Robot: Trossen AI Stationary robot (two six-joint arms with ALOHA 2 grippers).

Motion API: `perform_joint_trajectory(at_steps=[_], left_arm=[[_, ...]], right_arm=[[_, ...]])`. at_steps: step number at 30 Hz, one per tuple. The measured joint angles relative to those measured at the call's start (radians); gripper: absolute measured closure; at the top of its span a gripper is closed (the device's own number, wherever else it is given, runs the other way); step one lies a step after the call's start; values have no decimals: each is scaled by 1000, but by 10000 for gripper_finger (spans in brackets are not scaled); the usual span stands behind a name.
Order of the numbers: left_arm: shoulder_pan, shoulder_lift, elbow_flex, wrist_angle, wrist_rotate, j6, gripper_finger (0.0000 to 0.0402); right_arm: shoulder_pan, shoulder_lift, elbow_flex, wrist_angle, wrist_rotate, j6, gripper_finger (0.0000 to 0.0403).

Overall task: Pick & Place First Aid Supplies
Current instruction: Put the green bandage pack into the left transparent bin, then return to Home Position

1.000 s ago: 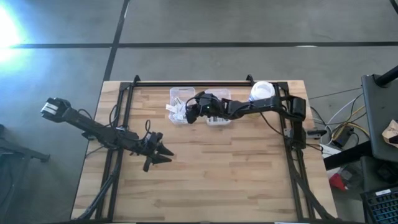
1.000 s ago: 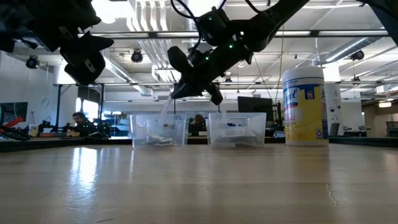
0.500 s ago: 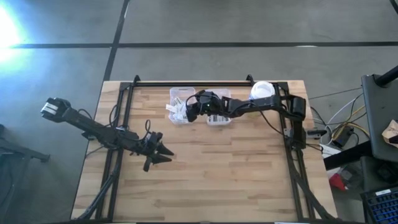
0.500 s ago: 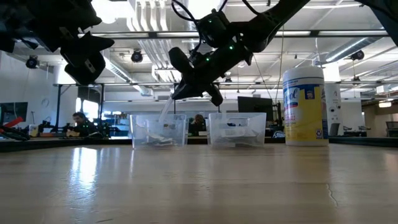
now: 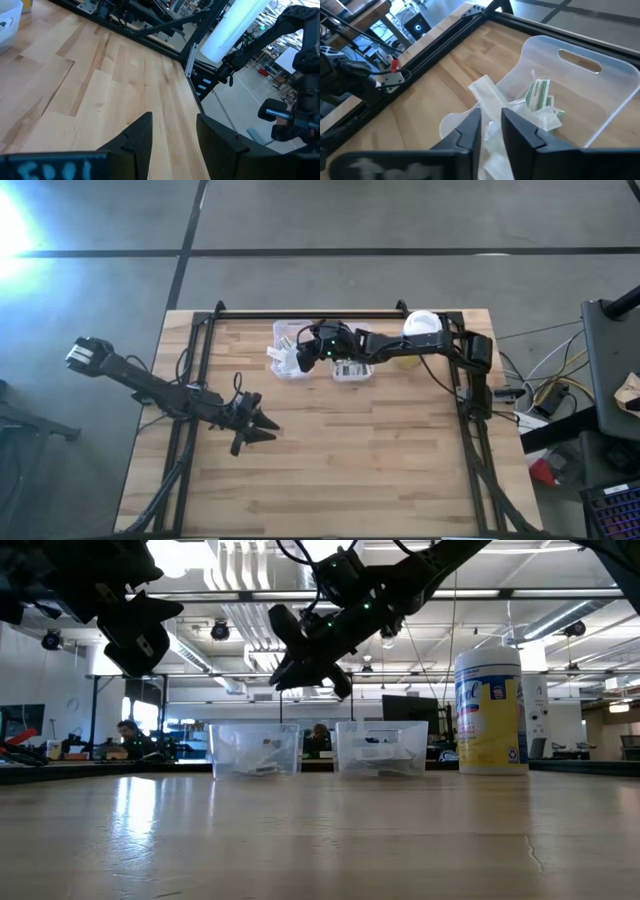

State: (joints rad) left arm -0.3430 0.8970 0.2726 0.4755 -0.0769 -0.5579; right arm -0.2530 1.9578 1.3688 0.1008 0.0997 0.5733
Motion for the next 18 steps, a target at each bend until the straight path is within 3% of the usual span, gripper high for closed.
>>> perform_joint_trajectory(at_steps=[5, 12, 18], left_arm=[[0, 0, 0, 0, 0, -7, 252], [1, -35, 0, -1, 14, -16, 252], [1, -105, 0, -5, 16, 7, 256]], right_arm=[[1, -1, 18, 0, -11, -6, 299], [0, -80, 26, -42, -232, -119, 284], [72, -194, 20, -133, -233, -253, 290]])
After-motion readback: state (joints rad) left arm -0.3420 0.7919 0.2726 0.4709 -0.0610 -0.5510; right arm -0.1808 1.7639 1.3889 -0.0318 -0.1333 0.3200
